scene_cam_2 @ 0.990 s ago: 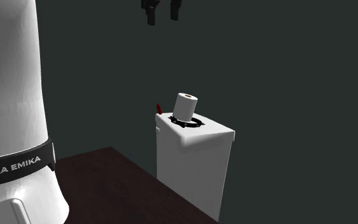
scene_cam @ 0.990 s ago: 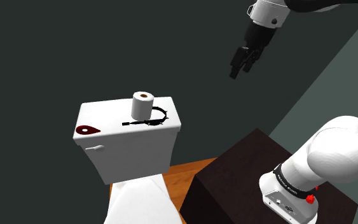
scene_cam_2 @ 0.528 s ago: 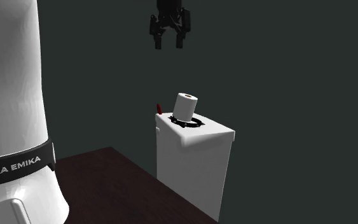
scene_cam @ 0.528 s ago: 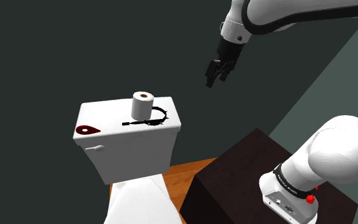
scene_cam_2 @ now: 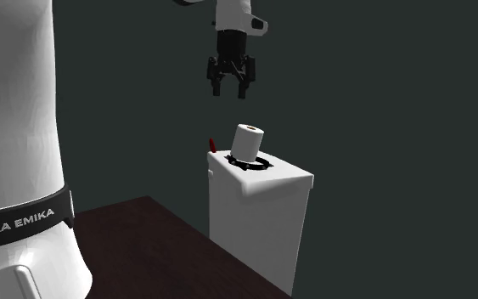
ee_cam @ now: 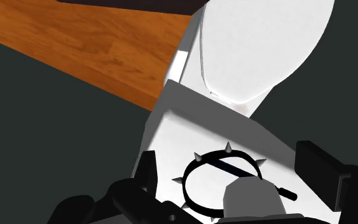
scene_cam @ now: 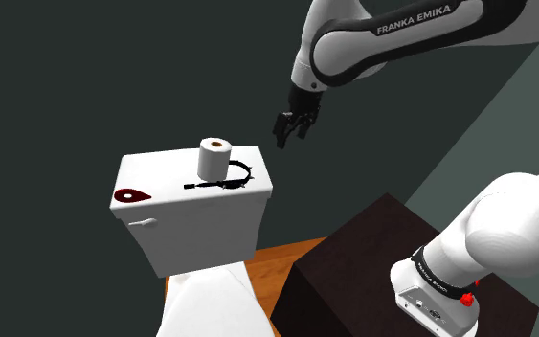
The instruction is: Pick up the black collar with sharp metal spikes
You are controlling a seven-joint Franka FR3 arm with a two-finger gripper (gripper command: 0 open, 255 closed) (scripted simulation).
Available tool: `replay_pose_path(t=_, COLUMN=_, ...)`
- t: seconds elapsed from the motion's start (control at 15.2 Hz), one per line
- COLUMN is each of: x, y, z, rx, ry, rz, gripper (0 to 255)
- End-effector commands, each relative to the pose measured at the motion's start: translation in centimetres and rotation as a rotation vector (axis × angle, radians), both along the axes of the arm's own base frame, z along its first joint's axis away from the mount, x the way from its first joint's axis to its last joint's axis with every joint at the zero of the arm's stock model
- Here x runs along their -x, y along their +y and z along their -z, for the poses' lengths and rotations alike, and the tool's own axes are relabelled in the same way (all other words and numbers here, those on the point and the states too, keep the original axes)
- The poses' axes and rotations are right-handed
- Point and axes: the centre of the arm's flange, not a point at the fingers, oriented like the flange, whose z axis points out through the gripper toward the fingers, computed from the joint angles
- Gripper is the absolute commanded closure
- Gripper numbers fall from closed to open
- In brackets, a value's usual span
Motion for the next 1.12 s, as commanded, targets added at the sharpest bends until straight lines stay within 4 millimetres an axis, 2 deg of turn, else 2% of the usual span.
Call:
replay_pose_path(t=0.0, x=-1.8, y=1.5, z=1.7, rx=-0.007, ry=0.003, rz=-0.007, gripper=0)
replay_pose_path(t=1.06, x=-13.1, y=12.6, z=15.7, rx=-0.059, ry=0.035, rz=-0.064, gripper=0)
